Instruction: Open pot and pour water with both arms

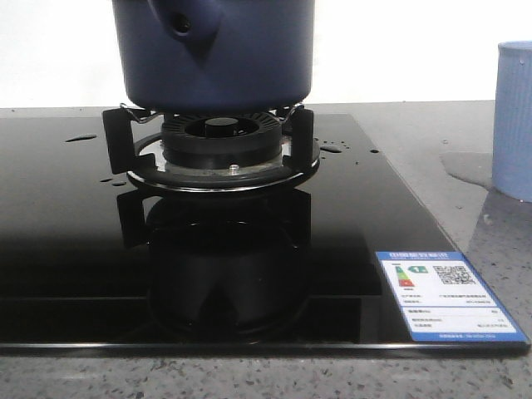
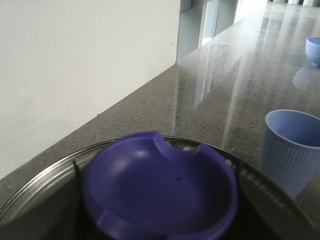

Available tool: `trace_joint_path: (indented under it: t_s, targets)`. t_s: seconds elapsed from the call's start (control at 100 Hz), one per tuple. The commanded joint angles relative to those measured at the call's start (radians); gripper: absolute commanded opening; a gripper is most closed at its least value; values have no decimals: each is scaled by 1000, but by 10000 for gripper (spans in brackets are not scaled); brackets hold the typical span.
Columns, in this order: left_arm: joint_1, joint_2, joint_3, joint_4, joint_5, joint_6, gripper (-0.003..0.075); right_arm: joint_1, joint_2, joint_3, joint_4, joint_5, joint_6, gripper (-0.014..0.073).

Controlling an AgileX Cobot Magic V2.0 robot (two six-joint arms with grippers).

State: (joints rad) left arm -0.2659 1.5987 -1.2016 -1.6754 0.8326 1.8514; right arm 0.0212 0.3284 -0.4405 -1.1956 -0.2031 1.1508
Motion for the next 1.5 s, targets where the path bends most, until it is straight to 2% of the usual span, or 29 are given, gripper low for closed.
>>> trace_joint_path:
  t_s: [0.0, 0.66, 0.73, 0.88, 0.95, 1.19, 1.3, 1.49]
  targets:
    - [-6, -39, -29, -100, 19, 5, 261, -5, 5, -25, 10, -12, 1, -70]
    - [-6, -39, -29, -69, 85, 3, 273, -5, 5, -23, 10, -6, 1, -70]
    - [-6, -39, -29, -66, 71, 3, 336, -5, 5, -22, 10, -6, 1, -70]
    - [-6, -39, -29, -66, 38, 3, 581, -5, 5, 0, 10, -6, 1, -70]
    - [-6, -43, -29, -85, 40, 3, 615, -5, 5, 12, 10, -8, 1, -70]
    - [32, -154, -31, -142, 41, -6, 587, -5, 3, 19, 10, -9, 1, -70]
    - [74, -256, -26, -140, -5, -17, 476, -5, 3, 19, 10, -9, 1, -70]
    - [163, -482, 55, -81, -119, -148, 274, -5, -1, 19, -2, -64, 1, -70]
